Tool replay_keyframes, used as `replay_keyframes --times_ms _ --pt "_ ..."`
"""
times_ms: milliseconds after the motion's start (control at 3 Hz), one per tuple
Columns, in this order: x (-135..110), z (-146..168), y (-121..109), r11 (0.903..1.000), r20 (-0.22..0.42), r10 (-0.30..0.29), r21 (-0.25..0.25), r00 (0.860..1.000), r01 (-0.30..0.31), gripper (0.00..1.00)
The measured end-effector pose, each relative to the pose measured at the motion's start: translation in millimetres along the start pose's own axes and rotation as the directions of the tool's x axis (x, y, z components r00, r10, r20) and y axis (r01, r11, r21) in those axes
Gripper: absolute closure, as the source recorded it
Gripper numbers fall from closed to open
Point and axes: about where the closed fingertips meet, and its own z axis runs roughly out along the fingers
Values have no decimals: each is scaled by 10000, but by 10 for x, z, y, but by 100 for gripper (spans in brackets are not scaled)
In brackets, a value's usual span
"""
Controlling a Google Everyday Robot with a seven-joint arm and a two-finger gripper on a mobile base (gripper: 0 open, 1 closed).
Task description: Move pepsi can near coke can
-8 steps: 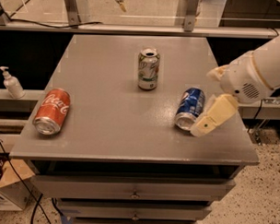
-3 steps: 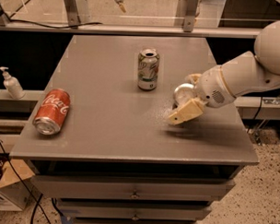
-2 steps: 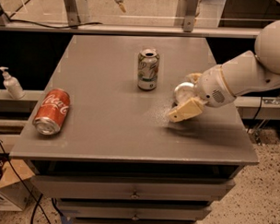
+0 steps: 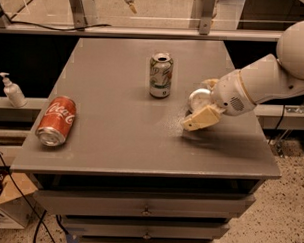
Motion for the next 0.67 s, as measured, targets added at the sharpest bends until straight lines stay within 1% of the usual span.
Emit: replay_keyframes --times_ms 333,667 --pt "-453 -100 159 9957 1190 -853 -259 9892 889 100" --pt "-886 -119 357 9837 2363 -1518 -585 9598 1700 85"
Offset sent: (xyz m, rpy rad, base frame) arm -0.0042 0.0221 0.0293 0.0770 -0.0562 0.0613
